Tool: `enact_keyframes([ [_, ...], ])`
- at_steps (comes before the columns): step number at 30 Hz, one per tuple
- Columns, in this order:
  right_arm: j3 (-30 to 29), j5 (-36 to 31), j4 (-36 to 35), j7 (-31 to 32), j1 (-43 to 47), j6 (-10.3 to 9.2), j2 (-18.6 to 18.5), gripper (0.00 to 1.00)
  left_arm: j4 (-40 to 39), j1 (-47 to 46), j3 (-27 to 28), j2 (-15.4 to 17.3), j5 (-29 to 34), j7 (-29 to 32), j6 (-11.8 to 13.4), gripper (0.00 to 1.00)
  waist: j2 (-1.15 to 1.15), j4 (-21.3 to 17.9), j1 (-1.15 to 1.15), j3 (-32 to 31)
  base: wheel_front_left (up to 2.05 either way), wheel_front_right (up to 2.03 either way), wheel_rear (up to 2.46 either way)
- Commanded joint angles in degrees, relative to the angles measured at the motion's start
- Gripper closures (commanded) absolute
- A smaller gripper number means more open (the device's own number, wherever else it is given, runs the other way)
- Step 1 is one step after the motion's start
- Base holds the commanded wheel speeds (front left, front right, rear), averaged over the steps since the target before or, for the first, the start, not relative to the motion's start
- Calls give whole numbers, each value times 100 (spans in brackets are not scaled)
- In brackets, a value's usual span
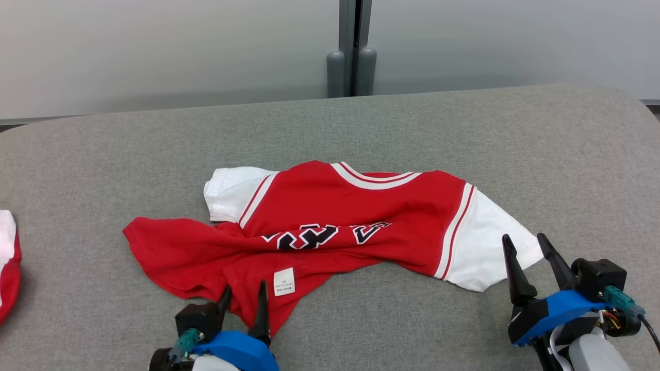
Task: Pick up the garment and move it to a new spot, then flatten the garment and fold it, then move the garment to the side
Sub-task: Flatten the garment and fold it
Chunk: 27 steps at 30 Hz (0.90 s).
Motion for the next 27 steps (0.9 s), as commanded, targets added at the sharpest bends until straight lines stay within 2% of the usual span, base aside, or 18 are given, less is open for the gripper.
enact_keyframes([
  [1, 4, 34, -20, -23, -61, 1, -19, 0, -79, -120, 118, 0, 3, -15, 45, 3, 0, -16, -1, 13, 0, 0, 0],
  [2, 2, 43, -21, -23, -57, 1, -29, 0, -128, -123, 168, 0, 6, -15, 41, 11, 0, -22, -1, 21, 0, 0, 0],
  [3, -1, 52, -17, -23, -57, 1, -37, 0, -147, -111, 190, 0, 16, -15, 38, 28, 0, -27, -1, 26, 0, 0, 0],
  [4, -1, 54, -10, -23, -56, 1, -44, 0, -156, -96, 209, -3, 30, -15, 28, 53, 0, -31, -1, 29, 0, 0, 0],
  [5, 1, 58, -1, -23, -55, 1, -45, 0, -182, -92, 224, -2, 44, -15, 13, 66, 0, -34, -1, 30, 0, 0, 0],
  [6, 2, 61, 8, -23, -53, 1, -45, 0, -203, -89, 238, -1, 58, -15, -1, 100, 0, -36, -1, 33, 0, 0, 0],
  [12, -33, 46, 43, -23, -2, 1, 15, 0, -275, -10, 391, 2, 88, -15, 69, 100, 0, -21, -1, -55, 0, 0, 0],
  [16, -96, 5, 81, -23, 110, 1, 86, 0, -406, 68, 770, 2, 284, -16, 117, 100, 0, -11, -1, -231, 0, 0, 0],
  [21, -113, -79, 175, -24, 313, 1, 222, 0, -356, 321, 1264, 48, 700, -15, 28, 100, 0, -53, -1, -523, 0, 0, 0],
  [27, -50, -214, 176, -23, 459, 1, 342, 0, -301, 541, 1770, 45, 852, -15, -7, 100, 0, -138, -1, -706, 0, 0, 0],
])
